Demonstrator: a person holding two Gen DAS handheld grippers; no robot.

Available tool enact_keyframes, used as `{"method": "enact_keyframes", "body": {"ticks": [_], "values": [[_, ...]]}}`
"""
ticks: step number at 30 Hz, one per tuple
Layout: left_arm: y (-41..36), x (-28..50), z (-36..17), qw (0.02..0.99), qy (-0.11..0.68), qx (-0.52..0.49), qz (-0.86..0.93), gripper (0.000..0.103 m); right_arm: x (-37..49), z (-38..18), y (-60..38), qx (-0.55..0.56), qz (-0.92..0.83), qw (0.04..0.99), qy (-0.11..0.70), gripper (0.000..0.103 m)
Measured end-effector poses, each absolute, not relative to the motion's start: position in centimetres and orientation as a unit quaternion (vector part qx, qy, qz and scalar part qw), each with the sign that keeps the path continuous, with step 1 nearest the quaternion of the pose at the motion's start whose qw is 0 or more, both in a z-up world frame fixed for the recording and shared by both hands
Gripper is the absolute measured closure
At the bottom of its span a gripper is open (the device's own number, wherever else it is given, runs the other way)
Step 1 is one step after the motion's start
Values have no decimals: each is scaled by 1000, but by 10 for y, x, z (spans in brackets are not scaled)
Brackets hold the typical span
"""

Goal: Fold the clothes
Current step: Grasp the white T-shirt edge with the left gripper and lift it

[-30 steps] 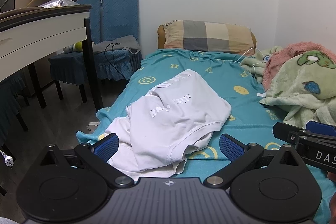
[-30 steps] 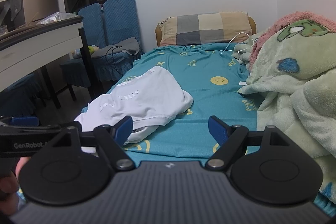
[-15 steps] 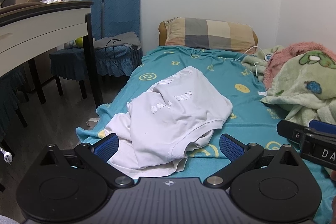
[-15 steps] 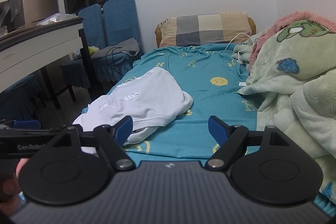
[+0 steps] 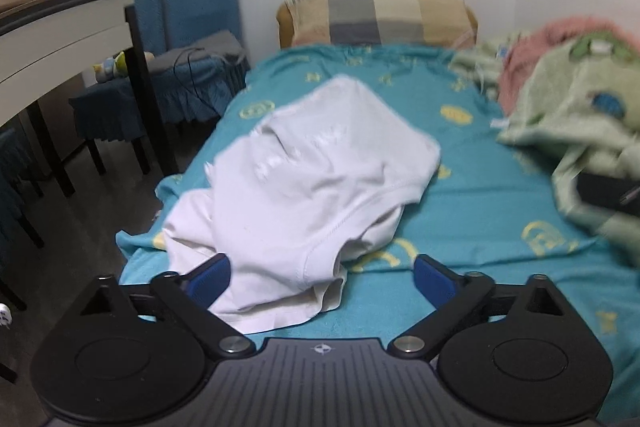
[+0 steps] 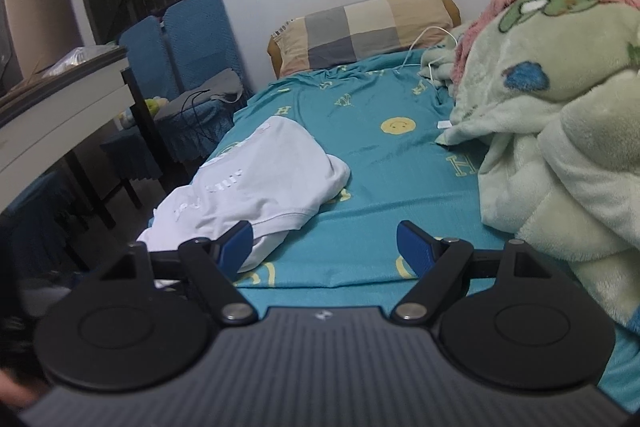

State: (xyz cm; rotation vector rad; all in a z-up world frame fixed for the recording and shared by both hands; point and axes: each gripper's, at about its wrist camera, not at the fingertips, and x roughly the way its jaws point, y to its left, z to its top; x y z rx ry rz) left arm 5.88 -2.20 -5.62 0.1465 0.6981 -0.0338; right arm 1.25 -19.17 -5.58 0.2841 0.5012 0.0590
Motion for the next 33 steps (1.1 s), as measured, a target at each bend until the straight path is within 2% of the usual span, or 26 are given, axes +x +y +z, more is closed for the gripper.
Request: {"method": "enact_keyframes", "body": {"ticks": [1,4,6,9,10,11,14,19,25,33], "values": [[-25,66,-63,934,349,77,-15,19,12,-56,-192,139,30,959,246,22],[-24,84,-79,930,361,72,-4,23,13,-56,-190,136,35,960,244,22],[-21,96,-87,929,364,66,8,34,14,-57,-190,138,37,959,245,22],[-13,104,-90,932,358,46,16,64,18,-59,-195,150,37,956,248,22],[-10,105,-88,934,355,36,15,69,20,-60,-197,157,36,955,250,22],[-7,104,-85,936,350,26,13,79,21,-62,-200,163,34,953,252,22],[-1,91,-67,949,316,4,-1,90,25,-65,-206,182,32,948,259,22],[11,56,-22,968,245,-20,-41,92,23,-66,-204,181,41,948,257,22],[31,34,21,970,216,-28,-109,92,18,-59,-189,155,80,953,249,22],[81,41,22,962,203,-98,-156,92,60,-58,-141,147,117,946,264,22]]}}
